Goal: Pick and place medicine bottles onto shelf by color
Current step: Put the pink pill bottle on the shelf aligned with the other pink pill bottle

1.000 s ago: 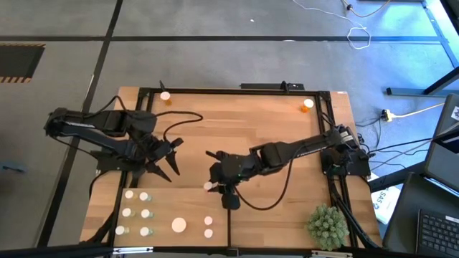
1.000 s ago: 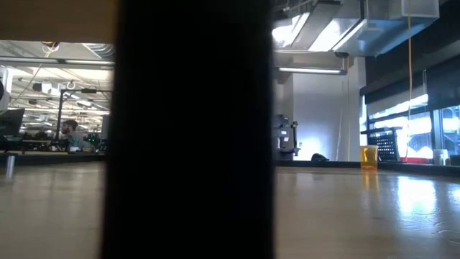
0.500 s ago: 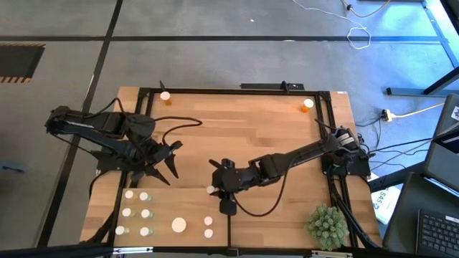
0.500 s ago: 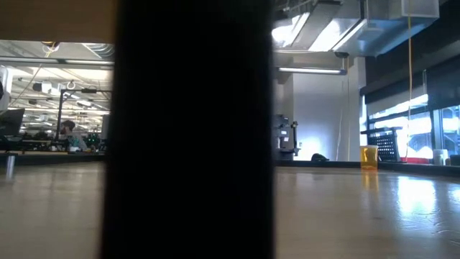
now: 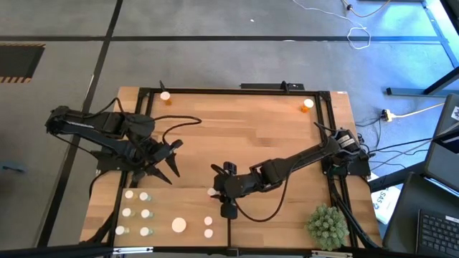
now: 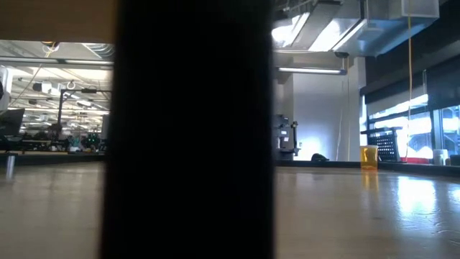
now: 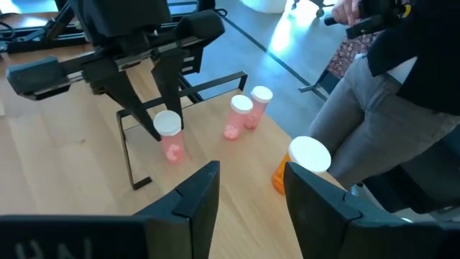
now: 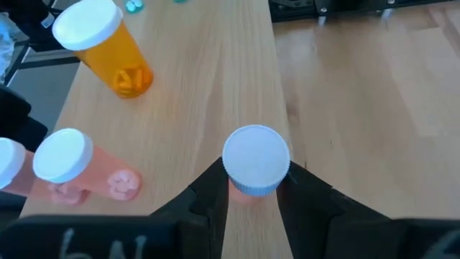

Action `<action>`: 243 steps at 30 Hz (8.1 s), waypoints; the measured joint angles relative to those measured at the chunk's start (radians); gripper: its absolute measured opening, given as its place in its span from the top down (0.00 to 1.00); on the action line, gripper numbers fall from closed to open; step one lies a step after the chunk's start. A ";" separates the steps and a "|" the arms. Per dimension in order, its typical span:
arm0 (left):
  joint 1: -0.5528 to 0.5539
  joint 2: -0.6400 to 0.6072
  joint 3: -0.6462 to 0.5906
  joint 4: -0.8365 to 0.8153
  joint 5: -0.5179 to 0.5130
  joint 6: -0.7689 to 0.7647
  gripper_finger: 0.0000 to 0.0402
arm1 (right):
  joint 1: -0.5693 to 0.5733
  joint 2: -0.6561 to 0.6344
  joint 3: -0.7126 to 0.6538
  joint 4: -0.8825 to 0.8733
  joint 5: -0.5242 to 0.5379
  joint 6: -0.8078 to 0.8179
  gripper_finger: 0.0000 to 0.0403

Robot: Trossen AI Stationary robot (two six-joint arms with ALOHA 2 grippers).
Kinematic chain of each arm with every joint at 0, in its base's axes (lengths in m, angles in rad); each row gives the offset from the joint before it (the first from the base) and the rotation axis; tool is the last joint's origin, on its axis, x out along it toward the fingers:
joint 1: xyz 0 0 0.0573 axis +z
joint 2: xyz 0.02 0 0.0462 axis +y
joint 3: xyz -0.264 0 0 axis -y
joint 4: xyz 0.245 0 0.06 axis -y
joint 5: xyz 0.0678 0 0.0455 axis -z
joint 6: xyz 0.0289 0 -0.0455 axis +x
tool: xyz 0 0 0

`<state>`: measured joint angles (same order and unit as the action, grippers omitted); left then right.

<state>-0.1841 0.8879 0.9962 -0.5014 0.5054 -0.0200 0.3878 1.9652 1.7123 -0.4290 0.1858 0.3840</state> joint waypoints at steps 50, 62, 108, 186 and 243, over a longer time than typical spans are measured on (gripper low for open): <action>0.000 0.000 0.000 0.024 -0.018 -0.004 0.63 | -0.003 0.021 -0.001 -0.015 -0.128 -0.023 0.58; 0.000 0.000 0.000 0.024 -0.018 -0.004 0.63 | -0.003 0.015 0.002 -0.076 -0.169 0.007 0.58; 0.000 0.000 0.000 0.025 -0.052 -0.004 0.63 | -0.097 0.109 0.604 -0.912 -0.172 -0.187 0.58; 0.000 0.000 0.000 -0.006 -0.048 0.005 0.63 | -0.024 0.322 0.626 -0.748 -0.259 -0.185 0.58; 0.000 0.000 0.000 -0.007 -0.048 0.005 0.63 | -0.098 0.351 0.643 -0.759 -0.339 -0.174 0.74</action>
<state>-0.1839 0.8879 0.9966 -0.5082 0.4576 -0.0154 0.2899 2.3163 2.3554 -1.1876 -0.1534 0.2095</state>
